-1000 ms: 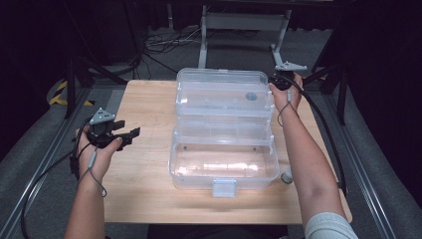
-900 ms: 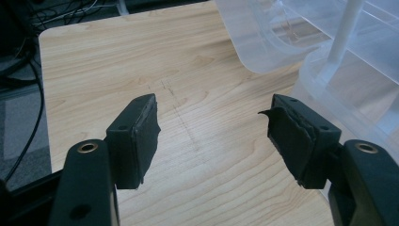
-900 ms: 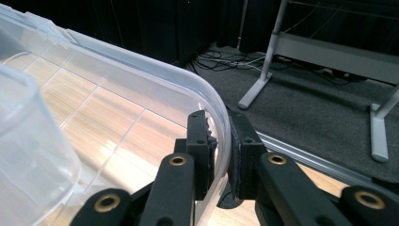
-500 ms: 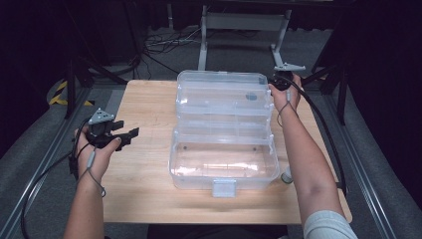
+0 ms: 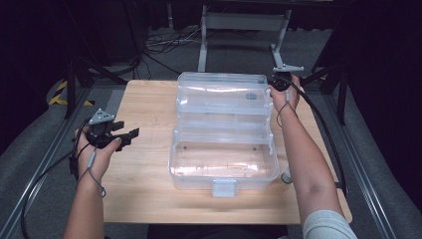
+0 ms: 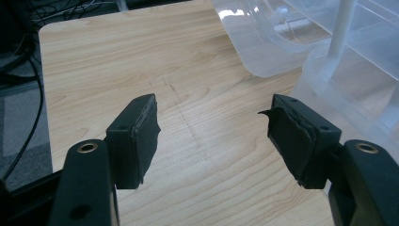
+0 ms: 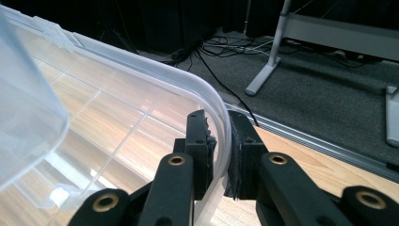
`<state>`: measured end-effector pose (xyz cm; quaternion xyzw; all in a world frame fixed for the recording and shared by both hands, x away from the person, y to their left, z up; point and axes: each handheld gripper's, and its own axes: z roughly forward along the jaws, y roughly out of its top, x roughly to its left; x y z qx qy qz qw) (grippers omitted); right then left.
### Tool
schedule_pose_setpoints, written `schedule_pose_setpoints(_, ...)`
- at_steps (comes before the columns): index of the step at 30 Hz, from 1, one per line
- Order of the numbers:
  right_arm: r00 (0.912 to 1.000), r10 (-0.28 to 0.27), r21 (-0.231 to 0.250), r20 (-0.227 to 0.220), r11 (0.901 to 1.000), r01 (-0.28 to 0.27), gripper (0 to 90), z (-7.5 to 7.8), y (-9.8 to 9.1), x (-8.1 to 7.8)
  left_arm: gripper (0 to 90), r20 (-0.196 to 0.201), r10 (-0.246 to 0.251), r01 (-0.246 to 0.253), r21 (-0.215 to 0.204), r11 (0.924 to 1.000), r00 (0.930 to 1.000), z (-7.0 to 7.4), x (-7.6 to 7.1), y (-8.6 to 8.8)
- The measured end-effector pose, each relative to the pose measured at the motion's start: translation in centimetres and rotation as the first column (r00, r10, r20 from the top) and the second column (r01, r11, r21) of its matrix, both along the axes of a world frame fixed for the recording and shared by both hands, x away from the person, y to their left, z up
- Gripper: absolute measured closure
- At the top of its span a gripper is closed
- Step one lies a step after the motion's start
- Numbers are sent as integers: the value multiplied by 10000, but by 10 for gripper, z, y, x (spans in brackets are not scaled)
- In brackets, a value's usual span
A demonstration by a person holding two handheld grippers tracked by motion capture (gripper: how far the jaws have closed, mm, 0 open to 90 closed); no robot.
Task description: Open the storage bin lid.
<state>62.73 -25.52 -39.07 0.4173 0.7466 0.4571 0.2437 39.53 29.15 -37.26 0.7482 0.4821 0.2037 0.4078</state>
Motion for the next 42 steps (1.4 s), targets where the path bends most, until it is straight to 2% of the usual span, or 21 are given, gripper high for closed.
schedule_pose_setpoints(7,10000,-3,-54,-96,10000,3,802,-3,0,1,347,-6,-23,23,37,10000,10000,-1,1,0)
schedule_pose_setpoints(10,9999,-35,-217,-104,9998,33,801,-5,1,2,347,-16,-57,57,38,10000,10000,0,0,-1)
schedule_pose_setpoints(15,9997,-59,-88,-249,9999,57,800,-10,0,3,347,-12,-27,27,28,10000,10000,-1,1,0)
schedule_pose_setpoints(18,9996,-72,5,-255,10000,72,800,-11,0,3,347,1,-38,38,22,10000,10000,-1,1,-1)
schedule_pose_setpoints(26,9999,51,-212,-109,9998,-54,782,-10,0,3,347,15,-54,54,31,10000,10000,0,0,0)
schedule_pose_setpoints(29,9999,-13,-256,121,9997,16,766,-5,0,-1,346,19,-46,46,16,10000,10000,0,1,-1)
schedule_pose_setpoints(33,9992,-105,-83,384,9999,109,738,4,-3,-5,346,41,-85,85,-12,10000,10000,1,3,-2)
schedule_pose_setpoints(36,9969,36,-89,780,10000,-29,698,19,-8,-15,346,47,-163,163,-16,9999,9999,2,6,-5)
schedule_pose_setpoints(37,9969,36,-89,780,10000,-29,698,19,-8,-15,346,47,-163,163,-16,9999,9999,2,6,-5)
schedule_pose_setpoints(38,9955,147,46,932,9999,-152,675,26,-11,-22,346,71,-182,182,9,9998,9998,2,7,-7)
schedule_pose_setpoints(39,9955,147,46,932,9999,-152,675,26,-11,-22,346,71,-207,207,-9,9998,9998,3,8,-8)
schedule_pose_setpoints(42,9923,364,-27,1182,9993,-363,652,38,-18,-36,345,116,-352,352,21,9994,9993,4,10,-12)
